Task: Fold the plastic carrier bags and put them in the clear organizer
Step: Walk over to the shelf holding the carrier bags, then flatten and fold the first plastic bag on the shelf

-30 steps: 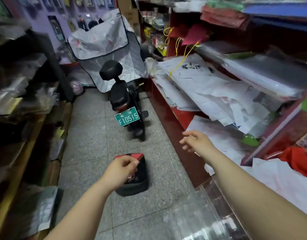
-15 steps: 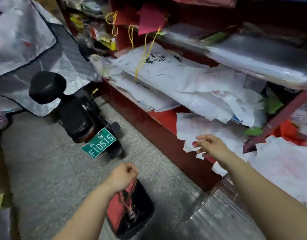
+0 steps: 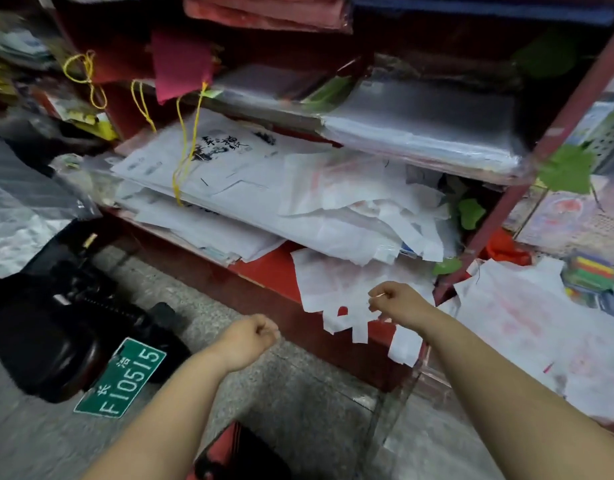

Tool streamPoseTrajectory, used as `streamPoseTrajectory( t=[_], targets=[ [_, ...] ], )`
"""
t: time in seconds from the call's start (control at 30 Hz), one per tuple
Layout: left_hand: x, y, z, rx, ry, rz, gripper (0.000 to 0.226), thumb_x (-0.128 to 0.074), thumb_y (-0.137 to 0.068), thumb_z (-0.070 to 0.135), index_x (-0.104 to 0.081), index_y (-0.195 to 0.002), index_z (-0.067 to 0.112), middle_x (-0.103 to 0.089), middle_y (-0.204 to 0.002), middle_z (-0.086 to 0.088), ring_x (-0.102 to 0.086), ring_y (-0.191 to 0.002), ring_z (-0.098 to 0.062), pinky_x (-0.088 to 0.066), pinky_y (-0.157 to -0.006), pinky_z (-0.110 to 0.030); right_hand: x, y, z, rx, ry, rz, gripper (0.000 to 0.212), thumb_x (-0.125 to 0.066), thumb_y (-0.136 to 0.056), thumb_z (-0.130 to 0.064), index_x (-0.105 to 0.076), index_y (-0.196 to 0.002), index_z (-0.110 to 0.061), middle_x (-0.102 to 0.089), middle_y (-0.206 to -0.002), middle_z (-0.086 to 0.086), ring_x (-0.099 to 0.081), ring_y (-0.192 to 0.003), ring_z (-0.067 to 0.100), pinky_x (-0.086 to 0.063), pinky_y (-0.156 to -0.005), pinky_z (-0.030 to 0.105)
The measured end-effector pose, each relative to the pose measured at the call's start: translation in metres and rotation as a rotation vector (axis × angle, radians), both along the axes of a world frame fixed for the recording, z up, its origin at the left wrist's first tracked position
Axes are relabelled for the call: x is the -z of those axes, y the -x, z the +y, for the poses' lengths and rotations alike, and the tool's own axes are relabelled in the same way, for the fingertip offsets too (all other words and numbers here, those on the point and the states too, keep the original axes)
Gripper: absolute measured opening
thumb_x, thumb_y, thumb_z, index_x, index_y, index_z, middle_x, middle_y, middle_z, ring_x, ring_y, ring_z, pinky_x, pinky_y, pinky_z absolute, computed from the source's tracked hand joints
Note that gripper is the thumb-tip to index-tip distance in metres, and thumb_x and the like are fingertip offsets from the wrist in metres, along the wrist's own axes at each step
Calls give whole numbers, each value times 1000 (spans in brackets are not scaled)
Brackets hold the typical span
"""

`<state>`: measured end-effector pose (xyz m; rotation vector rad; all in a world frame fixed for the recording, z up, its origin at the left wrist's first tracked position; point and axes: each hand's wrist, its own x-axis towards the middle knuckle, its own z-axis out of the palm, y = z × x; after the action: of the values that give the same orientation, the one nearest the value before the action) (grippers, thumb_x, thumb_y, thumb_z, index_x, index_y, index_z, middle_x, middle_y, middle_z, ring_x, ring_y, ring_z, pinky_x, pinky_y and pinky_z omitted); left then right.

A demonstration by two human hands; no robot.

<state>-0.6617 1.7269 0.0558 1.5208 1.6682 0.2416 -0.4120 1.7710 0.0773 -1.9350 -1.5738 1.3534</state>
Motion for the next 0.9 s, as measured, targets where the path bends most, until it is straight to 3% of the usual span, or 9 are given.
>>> streamPoseTrajectory(
  t=[0.07, 0.13, 0.27, 0.5, 0.6, 0.73, 0.9],
  targets=[
    [-4, -7, 12, 24, -22, 15, 11, -55, -92, 20, -54, -82, 23, -53, -74, 10, -52, -76, -9, -37, -60, -10, -4, -5, 9, -3, -6, -6, 26, -50, -92, -9, -53, -115, 1, -61, -103, 17, -52, -66, 18, -35, -40, 6],
    [-8, -17, 21, 90, -13, 59, 7, -54, -93, 23, -59, -95, 19, -55, -85, 7, -51, -84, -9, -35, -58, -10, -6, -11, 13, -10, -14, -22, 26, -50, -92, -12, -52, -116, -1, -61, -110, 17, -53, -74, 21, -39, -49, 10],
    [-11, -37, 44, 163, 9, 127, 24, -53, -93, 29, -59, -113, 16, -59, -107, 2, -52, -96, -10, -37, -79, -17, 0, -25, 15, 35, -20, -27, 26, -51, -92, -14, -53, -116, -3, -62, -111, 17, -55, -77, 22, -40, -61, 17],
    [1, -48, 73, 277, 41, 169, 16, -54, -92, 27, -60, -106, 20, -56, -97, 7, -54, -95, -11, -39, -80, -20, 23, -48, 11, 130, -16, -33, 25, -51, -92, -17, -56, -115, -8, -57, -97, 5, -54, -82, 18, -39, -61, 21],
    [17, -51, 93, 342, 38, 155, 4, -53, -93, 26, -55, -91, 29, -56, -88, 12, -54, -88, -8, -38, -70, -16, 39, -53, 16, 181, -32, -26, 26, -51, -92, -18, -55, -116, -9, -56, -96, 2, -54, -84, 17, -35, -58, 12],
    [53, -54, 123, 469, 35, 163, 6, -51, -94, 27, -57, -97, 27, -56, -94, 11, -52, -87, -4, -35, -63, -8, 74, -49, 22, 273, -8, -11, 23, -51, -93, -21, -55, -113, -13, -53, -80, -6, -53, -81, 16, -34, -53, 14],
    [137, -69, 186, 590, 16, 124, 10, -48, -95, 28, -56, -101, 31, -56, -104, 10, -54, -99, -8, -43, -80, -17, 151, -43, 41, 411, -45, 27, 14, -52, -91, -16, -56, -104, -16, -55, -82, -3, -52, -75, 14, -39, -65, 20]
  ],
)
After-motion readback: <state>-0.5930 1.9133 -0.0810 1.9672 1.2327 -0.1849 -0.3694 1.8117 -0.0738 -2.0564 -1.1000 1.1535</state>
